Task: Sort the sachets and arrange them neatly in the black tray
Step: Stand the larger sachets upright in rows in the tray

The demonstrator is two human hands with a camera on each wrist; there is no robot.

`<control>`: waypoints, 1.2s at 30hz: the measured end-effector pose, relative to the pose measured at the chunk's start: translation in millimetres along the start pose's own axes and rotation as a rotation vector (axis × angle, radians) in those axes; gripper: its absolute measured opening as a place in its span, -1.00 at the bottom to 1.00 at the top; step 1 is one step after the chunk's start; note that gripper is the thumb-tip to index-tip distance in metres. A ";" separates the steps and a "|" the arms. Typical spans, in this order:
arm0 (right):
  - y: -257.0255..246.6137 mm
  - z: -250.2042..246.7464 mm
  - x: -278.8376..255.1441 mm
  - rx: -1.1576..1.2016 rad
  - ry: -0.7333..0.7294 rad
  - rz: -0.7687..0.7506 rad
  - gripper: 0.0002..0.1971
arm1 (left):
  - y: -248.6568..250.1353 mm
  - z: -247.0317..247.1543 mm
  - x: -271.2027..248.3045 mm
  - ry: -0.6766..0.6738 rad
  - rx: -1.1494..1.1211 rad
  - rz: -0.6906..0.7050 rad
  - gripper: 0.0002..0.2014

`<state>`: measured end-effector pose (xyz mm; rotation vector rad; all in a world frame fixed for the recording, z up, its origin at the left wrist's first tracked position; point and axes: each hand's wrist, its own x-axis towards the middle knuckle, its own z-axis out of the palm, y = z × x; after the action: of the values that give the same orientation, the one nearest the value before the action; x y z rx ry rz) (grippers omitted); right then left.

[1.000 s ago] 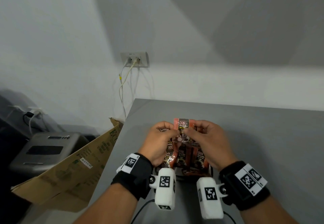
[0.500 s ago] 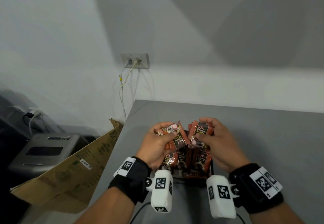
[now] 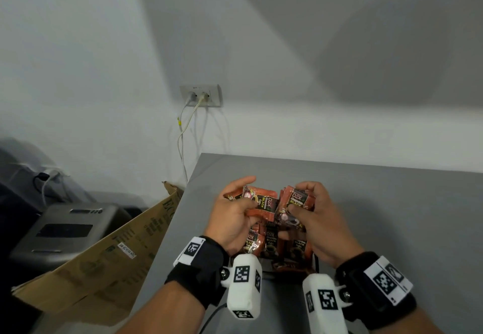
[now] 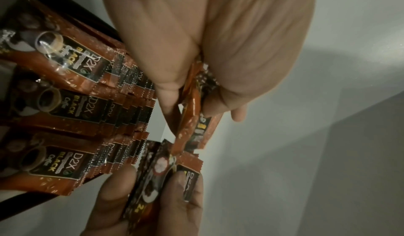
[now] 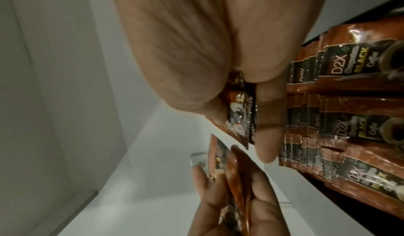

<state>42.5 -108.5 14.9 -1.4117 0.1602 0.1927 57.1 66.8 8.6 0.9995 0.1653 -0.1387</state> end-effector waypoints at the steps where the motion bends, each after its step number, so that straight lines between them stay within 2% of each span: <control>1: 1.2 2.3 -0.3 0.009 -0.012 0.002 -0.69 | -0.5 1.4 -0.1 0.002 0.004 0.007 -0.66; 3: 4.5 6.2 -0.7 0.036 -0.036 0.007 -0.67 | -3.2 4.3 0.2 0.043 0.029 0.025 -0.81; 8: 9.4 16.1 -0.1 0.182 -0.098 0.050 -0.61 | -16.0 2.6 1.6 0.193 0.147 0.096 -0.81; 10: 8.3 19.5 1.3 0.232 -0.093 0.061 -0.60 | -19.7 4.4 -0.5 0.212 0.204 0.115 -0.81; 12: 6.4 23.6 2.4 0.279 -0.068 0.072 -0.66 | -22.9 6.3 -2.1 0.197 0.272 0.123 -0.77; 15: 2.9 25.7 4.5 0.226 -0.017 0.059 -0.70 | -20.5 8.6 -5.5 0.095 0.330 0.100 -0.80; 19: -4.5 11.1 9.4 0.125 0.023 0.044 -0.68 | -7.3 -0.1 -4.9 0.088 0.125 -0.036 -0.65; 21: -5.5 2.1 12.6 0.106 0.021 0.052 -0.65 | -3.5 -5.5 -3.2 0.074 0.092 -0.059 -0.66; 26: 2.0 -2.1 13.3 -0.074 0.061 0.004 -0.60 | -0.7 -10.1 0.5 0.042 0.065 -0.037 -0.76; 30: 4.0 2.2 10.4 0.020 0.016 0.022 -0.62 | -3.4 -8.8 0.4 0.002 0.058 0.018 -0.72; 36: 5.1 6.5 5.3 -0.037 -0.048 -0.022 -0.59 | -10.8 0.7 -0.5 0.004 0.225 0.115 -0.68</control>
<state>46.5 -101.1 9.8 -1.4436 0.1023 0.2118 54.6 60.5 0.2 1.2308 0.0971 -0.0508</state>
